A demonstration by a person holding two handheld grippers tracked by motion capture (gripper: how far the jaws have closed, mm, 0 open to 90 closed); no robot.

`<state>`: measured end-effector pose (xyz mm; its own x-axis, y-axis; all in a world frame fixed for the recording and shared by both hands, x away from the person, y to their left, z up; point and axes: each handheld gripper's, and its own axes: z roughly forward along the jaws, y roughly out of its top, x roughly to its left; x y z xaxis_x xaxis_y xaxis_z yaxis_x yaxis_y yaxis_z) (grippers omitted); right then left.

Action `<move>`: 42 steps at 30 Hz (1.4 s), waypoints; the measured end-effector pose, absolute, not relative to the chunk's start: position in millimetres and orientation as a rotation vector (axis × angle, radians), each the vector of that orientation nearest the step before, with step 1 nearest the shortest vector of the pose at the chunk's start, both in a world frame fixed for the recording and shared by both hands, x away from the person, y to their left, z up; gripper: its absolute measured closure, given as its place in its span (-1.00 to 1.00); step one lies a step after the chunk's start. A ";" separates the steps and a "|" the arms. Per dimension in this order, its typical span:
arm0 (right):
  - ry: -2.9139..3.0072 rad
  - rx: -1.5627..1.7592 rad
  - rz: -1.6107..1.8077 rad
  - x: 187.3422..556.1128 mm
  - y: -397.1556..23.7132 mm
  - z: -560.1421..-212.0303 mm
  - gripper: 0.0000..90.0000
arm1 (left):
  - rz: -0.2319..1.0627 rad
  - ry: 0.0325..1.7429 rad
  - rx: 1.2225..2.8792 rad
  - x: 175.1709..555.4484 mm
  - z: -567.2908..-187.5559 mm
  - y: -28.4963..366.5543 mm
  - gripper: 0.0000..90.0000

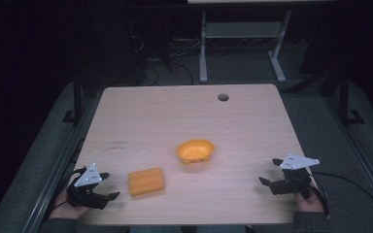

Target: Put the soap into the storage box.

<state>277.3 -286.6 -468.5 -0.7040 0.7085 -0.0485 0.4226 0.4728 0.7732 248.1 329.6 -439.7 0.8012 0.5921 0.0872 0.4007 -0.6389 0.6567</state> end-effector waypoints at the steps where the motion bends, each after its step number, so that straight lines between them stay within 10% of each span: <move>1: 2.362 0.951 1.091 277.3 -286.6 -468.5 -0.70 | 0.389 0.733 2.347 248.3 -440.2 329.3 -0.51; 42: 2.372 0.960 1.095 275.4 -284.8 -469.2 -0.70 | 0.395 0.656 2.396 248.2 -431.3 309.2 -0.60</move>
